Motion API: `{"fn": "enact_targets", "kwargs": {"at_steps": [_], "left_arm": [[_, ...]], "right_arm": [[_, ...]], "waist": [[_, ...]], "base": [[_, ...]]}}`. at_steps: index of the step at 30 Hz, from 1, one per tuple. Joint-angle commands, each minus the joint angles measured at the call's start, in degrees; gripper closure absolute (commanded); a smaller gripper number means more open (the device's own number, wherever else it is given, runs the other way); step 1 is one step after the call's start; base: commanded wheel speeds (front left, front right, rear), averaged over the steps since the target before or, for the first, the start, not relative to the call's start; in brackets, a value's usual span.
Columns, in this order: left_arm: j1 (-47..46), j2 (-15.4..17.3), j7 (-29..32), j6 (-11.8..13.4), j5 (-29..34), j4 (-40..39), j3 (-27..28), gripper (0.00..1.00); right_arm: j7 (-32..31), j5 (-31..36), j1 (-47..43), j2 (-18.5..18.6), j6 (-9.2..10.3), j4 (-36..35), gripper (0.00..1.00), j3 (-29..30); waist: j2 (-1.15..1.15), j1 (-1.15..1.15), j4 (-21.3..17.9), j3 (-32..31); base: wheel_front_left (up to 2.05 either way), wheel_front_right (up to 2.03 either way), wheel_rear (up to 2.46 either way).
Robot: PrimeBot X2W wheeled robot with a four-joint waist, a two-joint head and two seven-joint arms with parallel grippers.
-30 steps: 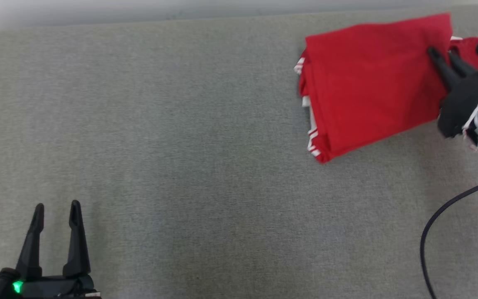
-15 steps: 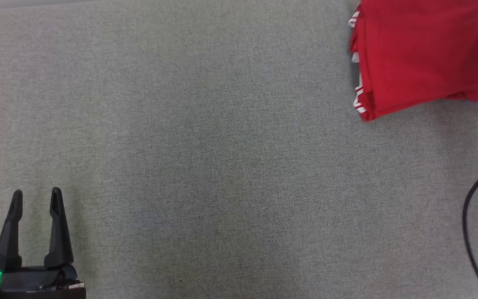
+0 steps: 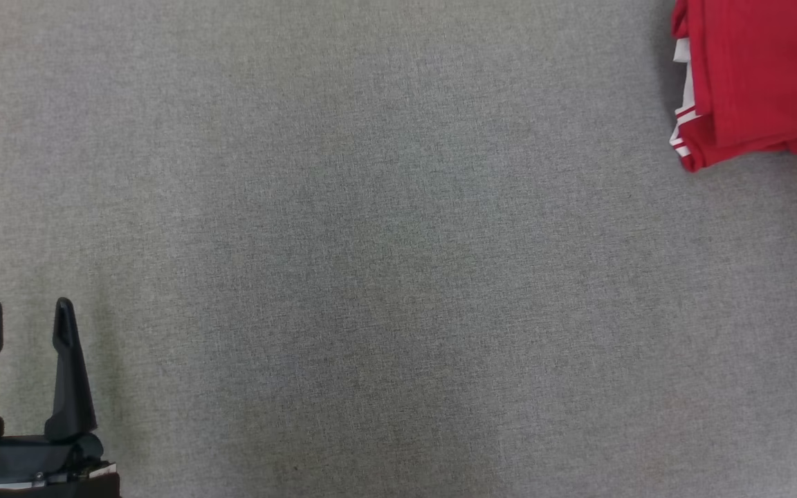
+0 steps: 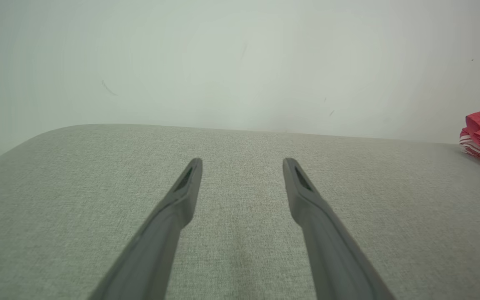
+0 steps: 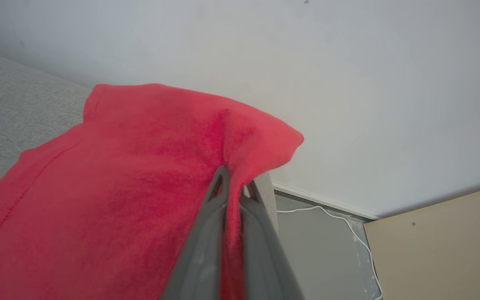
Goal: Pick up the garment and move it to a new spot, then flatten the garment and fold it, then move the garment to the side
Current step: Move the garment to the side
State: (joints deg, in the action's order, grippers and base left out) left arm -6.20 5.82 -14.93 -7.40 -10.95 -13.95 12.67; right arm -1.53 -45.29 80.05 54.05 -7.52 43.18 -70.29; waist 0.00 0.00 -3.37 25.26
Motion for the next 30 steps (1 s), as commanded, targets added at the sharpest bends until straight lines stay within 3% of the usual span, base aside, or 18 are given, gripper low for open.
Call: {"fn": "enact_targets", "kwargs": {"at_steps": [1,7,8,9,10,11,22,30], "left_arm": [[0.1,0.4,-0.2,0.0,0.2,-0.4,0.3,0.00],[-0.1,0.4,-0.2,0.0,0.4,-0.9,0.4,0.00],[-0.2,0.4,-0.2,0.0,0.3,-0.9,0.5,0.00],[-0.2,0.4,-0.2,0.0,0.3,-0.8,0.6,0.00],[-0.2,0.3,-0.2,0.0,0.2,-0.6,0.7,0.00],[-0.2,0.3,-0.2,0.0,0.2,-0.5,0.7,0.00],[-0.2,-0.6,-0.2,0.0,0.1,0.4,0.8,0.00],[0.8,-1.8,-0.2,0.0,-0.5,2.4,0.8,0.00]], "right_arm": [[-0.2,0.2,1.1,0.4,0.06,0.1,1.00,-0.3],[-1.3,1.9,2.6,-0.2,0.05,1.9,1.00,-1.3],[-1.4,1.9,2.7,-0.3,0.06,2.3,0.89,-1.4],[-1.6,1.9,2.8,-0.5,0.06,2.7,0.54,-1.5],[-1.8,2.1,2.8,-0.6,0.06,3.1,0.11,-1.6],[-1.7,2.5,2.9,-0.7,0.06,3.4,0.00,-1.7],[-1.7,4.5,3.1,-1.7,0.05,5.2,0.00,-2.1],[8.8,-2.1,-0.5,-6.8,0.05,5.5,0.00,5.2]], "waist": [[0.00,0.00,0.0,0.4],[0.00,0.00,0.3,1.3],[0.00,0.00,0.4,1.3],[0.00,0.00,0.4,1.4],[0.00,0.00,0.5,1.3],[0.00,0.00,0.5,1.3],[0.00,0.00,0.8,-0.3],[0.00,0.00,0.8,-4.3]], "base": [[0.00,0.00,0.00],[0.00,0.00,0.00],[0.00,0.00,0.00],[0.00,0.00,0.00],[0.00,0.00,0.00],[0.00,0.00,0.00],[0.00,0.00,0.00],[0.00,0.00,0.00]]}}
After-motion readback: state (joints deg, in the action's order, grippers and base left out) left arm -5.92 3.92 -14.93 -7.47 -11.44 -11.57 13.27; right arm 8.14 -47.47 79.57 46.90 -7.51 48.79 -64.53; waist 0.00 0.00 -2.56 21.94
